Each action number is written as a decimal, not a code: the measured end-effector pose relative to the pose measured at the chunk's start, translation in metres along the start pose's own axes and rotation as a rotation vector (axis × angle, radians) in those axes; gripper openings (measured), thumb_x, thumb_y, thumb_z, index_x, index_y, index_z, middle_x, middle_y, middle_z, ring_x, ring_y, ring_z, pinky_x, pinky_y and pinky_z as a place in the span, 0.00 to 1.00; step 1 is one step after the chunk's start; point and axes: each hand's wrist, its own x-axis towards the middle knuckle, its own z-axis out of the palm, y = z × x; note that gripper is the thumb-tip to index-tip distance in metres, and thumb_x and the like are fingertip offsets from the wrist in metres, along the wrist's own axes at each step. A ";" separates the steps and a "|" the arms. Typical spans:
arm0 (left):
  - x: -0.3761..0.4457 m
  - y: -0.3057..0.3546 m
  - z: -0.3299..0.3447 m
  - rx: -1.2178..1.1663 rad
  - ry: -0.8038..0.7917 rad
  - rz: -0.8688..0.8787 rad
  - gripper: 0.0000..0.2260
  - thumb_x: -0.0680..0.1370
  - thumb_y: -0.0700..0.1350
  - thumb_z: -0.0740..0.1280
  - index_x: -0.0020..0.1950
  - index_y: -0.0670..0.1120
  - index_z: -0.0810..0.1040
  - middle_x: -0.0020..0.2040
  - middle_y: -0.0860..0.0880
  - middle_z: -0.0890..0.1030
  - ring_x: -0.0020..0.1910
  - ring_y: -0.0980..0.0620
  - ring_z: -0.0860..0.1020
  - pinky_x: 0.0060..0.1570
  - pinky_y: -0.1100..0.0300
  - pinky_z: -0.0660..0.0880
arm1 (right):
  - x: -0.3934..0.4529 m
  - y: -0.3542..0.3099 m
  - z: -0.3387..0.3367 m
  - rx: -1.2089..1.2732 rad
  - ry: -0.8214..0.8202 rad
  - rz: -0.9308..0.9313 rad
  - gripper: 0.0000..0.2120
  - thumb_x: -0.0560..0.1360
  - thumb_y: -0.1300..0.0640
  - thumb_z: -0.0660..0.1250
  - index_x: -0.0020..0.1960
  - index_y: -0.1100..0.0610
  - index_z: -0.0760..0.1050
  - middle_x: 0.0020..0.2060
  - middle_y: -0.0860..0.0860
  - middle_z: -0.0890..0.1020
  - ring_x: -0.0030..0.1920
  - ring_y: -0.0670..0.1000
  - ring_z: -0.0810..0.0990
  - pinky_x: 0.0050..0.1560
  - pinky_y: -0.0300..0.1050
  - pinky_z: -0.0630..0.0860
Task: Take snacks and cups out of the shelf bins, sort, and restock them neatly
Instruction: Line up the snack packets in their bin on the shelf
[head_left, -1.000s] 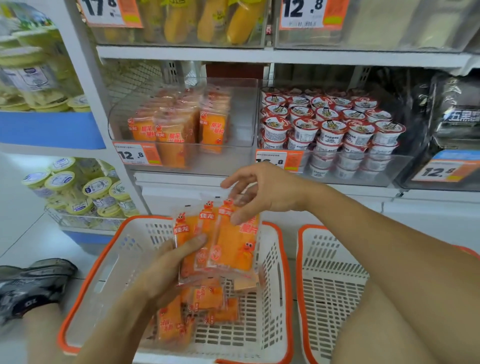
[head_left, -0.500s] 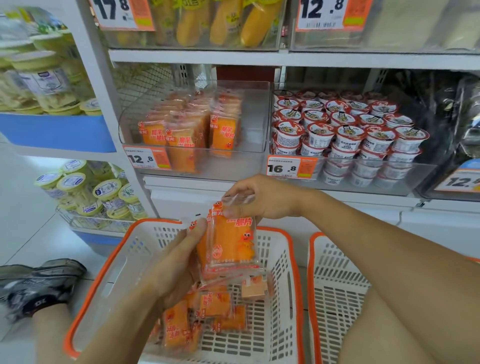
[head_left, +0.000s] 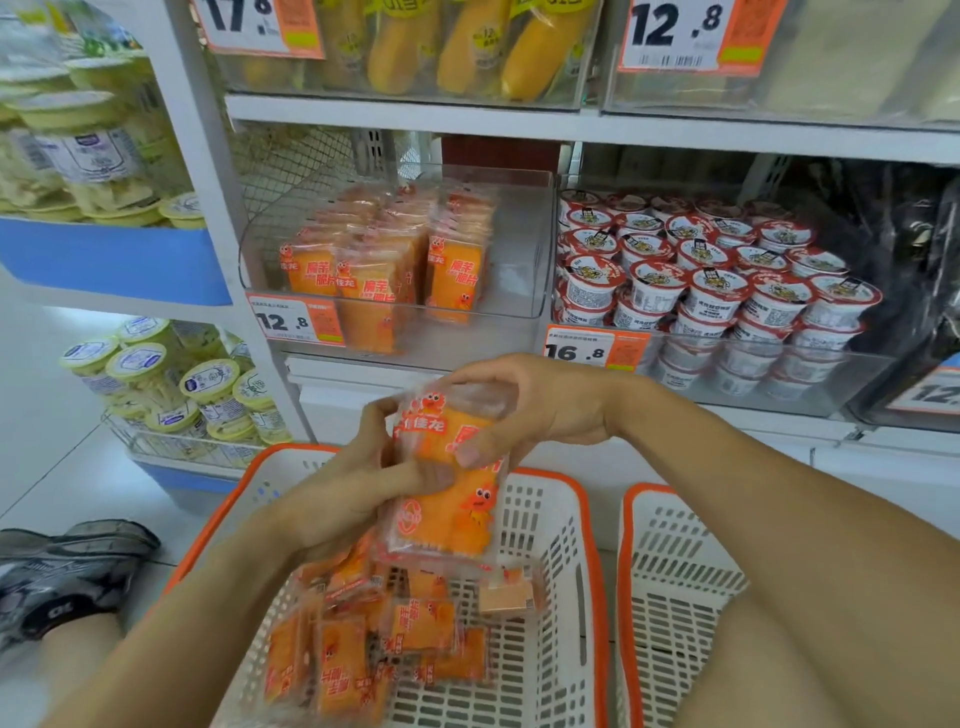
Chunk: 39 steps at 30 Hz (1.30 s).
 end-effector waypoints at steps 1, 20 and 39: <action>0.002 0.006 0.000 0.055 -0.003 0.039 0.54 0.52 0.50 0.86 0.71 0.55 0.58 0.55 0.46 0.84 0.57 0.44 0.83 0.49 0.51 0.81 | 0.001 -0.002 -0.003 -0.019 0.059 -0.038 0.33 0.71 0.68 0.76 0.72 0.54 0.71 0.66 0.50 0.78 0.50 0.50 0.86 0.43 0.47 0.83; 0.140 0.062 -0.095 1.596 0.461 0.531 0.43 0.75 0.68 0.63 0.82 0.47 0.52 0.82 0.47 0.53 0.81 0.47 0.48 0.77 0.44 0.46 | 0.090 -0.023 -0.047 -0.628 0.936 -0.383 0.36 0.65 0.54 0.83 0.70 0.53 0.75 0.66 0.51 0.75 0.64 0.45 0.72 0.59 0.20 0.61; 0.141 0.065 -0.100 1.518 0.420 0.514 0.46 0.73 0.64 0.70 0.81 0.45 0.51 0.82 0.47 0.53 0.81 0.48 0.47 0.78 0.46 0.44 | 0.119 -0.033 -0.053 -0.611 0.821 0.014 0.44 0.75 0.46 0.72 0.82 0.51 0.49 0.64 0.60 0.77 0.54 0.56 0.80 0.53 0.43 0.73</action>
